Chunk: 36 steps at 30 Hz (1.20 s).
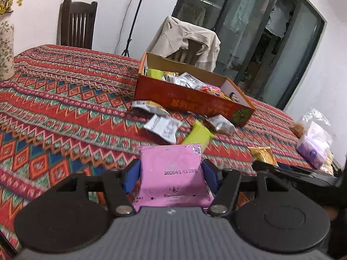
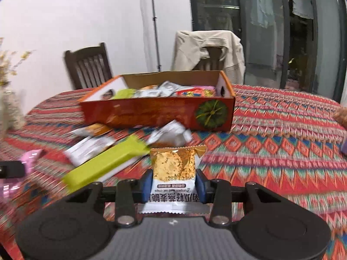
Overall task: Organize snacks
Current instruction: 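Lower both held packets into the cardboard box and open both tools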
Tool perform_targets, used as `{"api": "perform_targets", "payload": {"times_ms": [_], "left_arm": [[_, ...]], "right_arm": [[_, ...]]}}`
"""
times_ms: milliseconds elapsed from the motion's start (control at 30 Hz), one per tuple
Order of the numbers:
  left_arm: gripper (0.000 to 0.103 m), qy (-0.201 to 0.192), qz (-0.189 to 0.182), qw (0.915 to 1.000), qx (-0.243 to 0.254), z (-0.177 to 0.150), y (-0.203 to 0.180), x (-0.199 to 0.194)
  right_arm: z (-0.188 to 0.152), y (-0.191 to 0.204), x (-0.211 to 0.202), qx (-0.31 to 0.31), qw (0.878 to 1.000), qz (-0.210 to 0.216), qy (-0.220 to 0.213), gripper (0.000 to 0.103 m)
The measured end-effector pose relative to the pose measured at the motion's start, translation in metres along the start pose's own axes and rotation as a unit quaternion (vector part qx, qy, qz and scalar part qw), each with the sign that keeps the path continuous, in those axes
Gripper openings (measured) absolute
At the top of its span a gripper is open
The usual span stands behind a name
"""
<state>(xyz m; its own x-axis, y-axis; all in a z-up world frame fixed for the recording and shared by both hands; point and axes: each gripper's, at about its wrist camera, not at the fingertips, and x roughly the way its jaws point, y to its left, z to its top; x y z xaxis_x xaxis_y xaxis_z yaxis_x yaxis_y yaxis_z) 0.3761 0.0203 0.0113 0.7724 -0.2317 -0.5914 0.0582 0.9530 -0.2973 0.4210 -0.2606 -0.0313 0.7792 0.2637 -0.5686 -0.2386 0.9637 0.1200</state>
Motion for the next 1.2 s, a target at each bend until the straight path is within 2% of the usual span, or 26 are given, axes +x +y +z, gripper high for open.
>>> {"api": "perform_targets", "payload": {"times_ms": [67,133,267,500,567,633,667,767,800,833,867,933,967,1000,1100,1200], "left_arm": [[0.063,-0.001,-0.005,1.0,0.004,-0.004,-0.001,-0.007],[0.063,-0.004,-0.006,0.9999,0.01,-0.005,-0.003,-0.009],[0.063,-0.012,-0.024,0.9995,0.014,-0.006,-0.008,-0.013],[0.063,-0.021,-0.032,0.9987,0.034,0.001,-0.015,-0.014],[0.063,-0.017,-0.046,0.9976,0.049,0.021,-0.015,-0.008],[0.063,-0.023,-0.056,0.9957,0.069,0.048,-0.019,0.001],[0.063,-0.027,-0.057,0.9947,0.082,0.065,-0.022,0.007],[0.063,-0.033,-0.068,0.9911,0.11,0.112,-0.03,0.037],[0.063,-0.031,-0.077,0.9895,0.118,0.127,-0.032,0.051],[0.063,-0.027,-0.081,0.9898,0.114,0.14,-0.033,0.064],[0.063,-0.023,-0.077,0.9919,0.098,0.153,-0.032,0.08],[0.063,-0.017,-0.084,0.9917,0.096,0.173,-0.034,0.109],[0.063,-0.017,-0.081,0.9925,0.09,0.182,-0.035,0.124],[0.063,-0.014,-0.077,0.993,0.088,0.19,-0.038,0.138],[0.063,0.0,-0.078,0.9938,0.078,0.21,-0.044,0.18],[0.063,0.017,-0.075,0.9946,0.07,0.218,-0.048,0.215]], "right_arm": [[-0.006,0.002,-0.013,0.0,1.0,0.005,0.0,0.04],[-0.02,0.008,-0.043,-0.006,1.0,0.01,-0.002,0.04],[-0.026,0.012,-0.07,-0.011,1.0,0.001,-0.015,0.04],[-0.02,0.014,-0.072,-0.013,1.0,0.004,-0.019,0.04],[-0.016,0.013,-0.069,-0.011,1.0,0.012,-0.018,0.04],[-0.002,0.009,-0.065,-0.004,0.999,0.04,-0.019,0.04],[0.02,0.005,-0.061,-0.006,0.998,0.059,-0.03,0.04],[0.064,0.002,-0.043,-0.022,0.996,0.07,-0.052,0.04],[0.064,0.002,-0.043,-0.022,0.996,0.07,-0.052,0.04],[0.096,-0.005,-0.017,-0.01,0.995,0.084,-0.049,0.04],[0.096,-0.005,-0.017,-0.01,0.995,0.084,-0.049,0.04],[0.126,-0.011,0.018,0.008,0.995,0.095,-0.033,0.04],[0.139,-0.013,0.037,0.012,0.995,0.091,-0.025,0.04],[0.159,-0.014,0.073,0.011,0.997,0.078,-0.005,0.04],[0.173,-0.013,0.111,0.006,0.998,0.067,0.022,0.04],[0.182,-0.009,0.164,-0.015,0.998,0.022,0.055,0.04]]}}
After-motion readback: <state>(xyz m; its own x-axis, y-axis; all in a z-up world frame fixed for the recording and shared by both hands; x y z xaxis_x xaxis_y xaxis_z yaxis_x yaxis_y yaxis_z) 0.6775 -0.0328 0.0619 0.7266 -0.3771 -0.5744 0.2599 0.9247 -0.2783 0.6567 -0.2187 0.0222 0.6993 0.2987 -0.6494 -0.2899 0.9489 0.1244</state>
